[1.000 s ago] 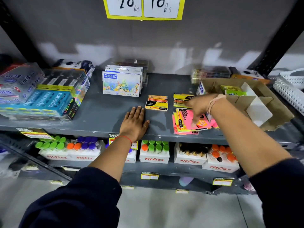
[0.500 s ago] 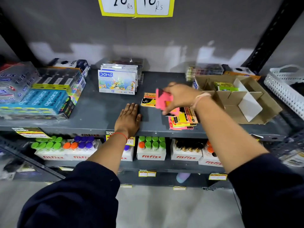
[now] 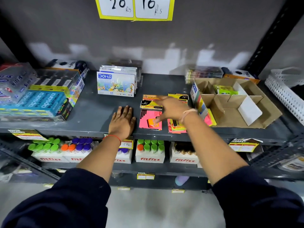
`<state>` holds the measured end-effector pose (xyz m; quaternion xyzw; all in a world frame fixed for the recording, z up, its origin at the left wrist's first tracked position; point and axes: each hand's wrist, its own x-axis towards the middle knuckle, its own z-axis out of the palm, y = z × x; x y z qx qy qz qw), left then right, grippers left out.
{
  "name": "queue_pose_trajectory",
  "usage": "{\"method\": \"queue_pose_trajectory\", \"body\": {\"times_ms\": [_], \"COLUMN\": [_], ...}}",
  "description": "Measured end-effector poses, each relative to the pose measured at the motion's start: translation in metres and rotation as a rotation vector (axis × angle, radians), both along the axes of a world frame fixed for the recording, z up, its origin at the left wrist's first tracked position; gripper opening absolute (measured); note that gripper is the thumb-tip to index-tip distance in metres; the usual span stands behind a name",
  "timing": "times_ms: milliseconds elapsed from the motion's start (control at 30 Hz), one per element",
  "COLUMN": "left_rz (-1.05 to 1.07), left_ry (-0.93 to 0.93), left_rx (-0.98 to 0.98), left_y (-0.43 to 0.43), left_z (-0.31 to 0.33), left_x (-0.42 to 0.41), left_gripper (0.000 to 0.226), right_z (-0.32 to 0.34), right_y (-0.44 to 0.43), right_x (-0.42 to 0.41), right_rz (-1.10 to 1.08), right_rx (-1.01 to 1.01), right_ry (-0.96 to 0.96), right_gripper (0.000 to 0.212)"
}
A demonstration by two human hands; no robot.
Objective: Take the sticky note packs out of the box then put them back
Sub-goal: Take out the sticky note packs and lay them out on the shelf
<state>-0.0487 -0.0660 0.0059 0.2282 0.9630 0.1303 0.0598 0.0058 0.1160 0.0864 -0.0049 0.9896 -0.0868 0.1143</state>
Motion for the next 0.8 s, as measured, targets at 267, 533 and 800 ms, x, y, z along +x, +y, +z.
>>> {"method": "queue_pose_trajectory", "body": {"times_ms": [267,533,800], "left_rz": [0.007,-0.003,-0.015], "left_ry": [0.006,0.003,0.013], "left_rx": [-0.038,-0.052,-0.071], "left_y": [0.002,0.002,0.002], "left_z": [-0.002,0.0,-0.001], "left_x": [0.0,0.001,0.0], "left_gripper": [0.052,0.053,0.053], "right_z": [0.001,0.026,0.012], "right_y": [0.051,0.072,0.063], "right_x": [0.023,0.028,0.023], "right_rz": [-0.139,-0.282,-0.605], "right_rx": [0.16,-0.409,-1.576], "right_ry": [-0.251,-0.108,0.036], "right_gripper": [0.102,0.07,0.019]}}
